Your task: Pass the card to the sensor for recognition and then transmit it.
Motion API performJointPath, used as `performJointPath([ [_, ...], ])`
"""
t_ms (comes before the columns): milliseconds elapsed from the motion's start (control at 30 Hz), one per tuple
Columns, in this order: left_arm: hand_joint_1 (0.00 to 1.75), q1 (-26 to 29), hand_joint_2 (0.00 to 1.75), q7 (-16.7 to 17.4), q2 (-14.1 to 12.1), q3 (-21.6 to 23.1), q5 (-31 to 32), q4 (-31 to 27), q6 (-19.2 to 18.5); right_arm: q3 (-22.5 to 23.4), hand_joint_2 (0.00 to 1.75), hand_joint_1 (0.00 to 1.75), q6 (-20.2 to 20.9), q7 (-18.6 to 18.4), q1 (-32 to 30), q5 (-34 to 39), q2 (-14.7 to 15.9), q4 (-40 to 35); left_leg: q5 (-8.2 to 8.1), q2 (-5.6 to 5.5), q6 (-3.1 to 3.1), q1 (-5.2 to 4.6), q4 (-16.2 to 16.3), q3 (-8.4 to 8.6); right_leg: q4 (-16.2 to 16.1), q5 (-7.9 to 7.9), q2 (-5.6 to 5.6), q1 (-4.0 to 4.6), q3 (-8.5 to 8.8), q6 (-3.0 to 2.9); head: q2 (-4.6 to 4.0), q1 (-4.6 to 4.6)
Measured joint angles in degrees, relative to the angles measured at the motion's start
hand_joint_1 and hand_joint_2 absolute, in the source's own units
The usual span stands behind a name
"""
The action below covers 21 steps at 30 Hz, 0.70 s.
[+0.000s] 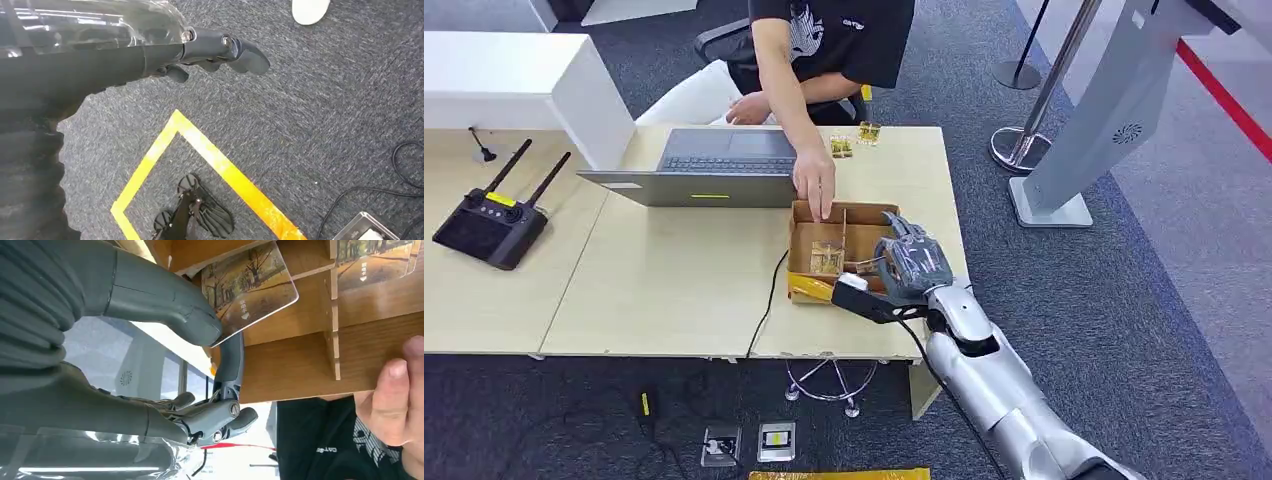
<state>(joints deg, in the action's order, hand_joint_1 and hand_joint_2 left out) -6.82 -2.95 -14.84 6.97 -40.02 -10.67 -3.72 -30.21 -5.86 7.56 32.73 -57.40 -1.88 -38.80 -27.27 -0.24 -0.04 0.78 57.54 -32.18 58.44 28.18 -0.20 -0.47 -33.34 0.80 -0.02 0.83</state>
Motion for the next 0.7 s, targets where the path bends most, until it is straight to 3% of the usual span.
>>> performJointPath([
  [567, 0.0, 0.0, 1.75, 0.0, 0.0, 0.0, -0.4, 0.0, 0.0, 0.0, 1.75, 1.75, 1.2, -0.7, 0.0, 0.0, 0.0, 0.0, 0.0, 0.01, 0.0, 0.0, 0.0, 0.01, 0.0, 0.0, 0.01, 0.0, 0.0, 0.0, 0.0, 0.0],
  [667, 0.0, 0.0, 1.75, 0.0, 0.0, 0.0, -0.4, 0.0, 0.0, 0.0, 1.75, 1.27, 1.2, -0.7, 0.0, 0.0, 0.0, 0.0, 0.0, 0.01, 0.0, 0.0, 0.0, 0.01, 0.0, 0.0, 0.01, 0.0, 0.0, 0.0, 0.0, 0.0],
  [700, 0.0, 0.0, 1.75, 0.0, 0.0, 0.0, -0.5, 0.0, 0.1, 0.0, 1.75, 1.2, 1.4, -0.7, 0.0, 0.0, 0.0, 0.0, 0.0, 0.01, 0.0, 0.0, 0.0, 0.01, 0.0, 0.0, 0.01, 0.0, 0.0, 0.0, 0.0, 0.0],
])
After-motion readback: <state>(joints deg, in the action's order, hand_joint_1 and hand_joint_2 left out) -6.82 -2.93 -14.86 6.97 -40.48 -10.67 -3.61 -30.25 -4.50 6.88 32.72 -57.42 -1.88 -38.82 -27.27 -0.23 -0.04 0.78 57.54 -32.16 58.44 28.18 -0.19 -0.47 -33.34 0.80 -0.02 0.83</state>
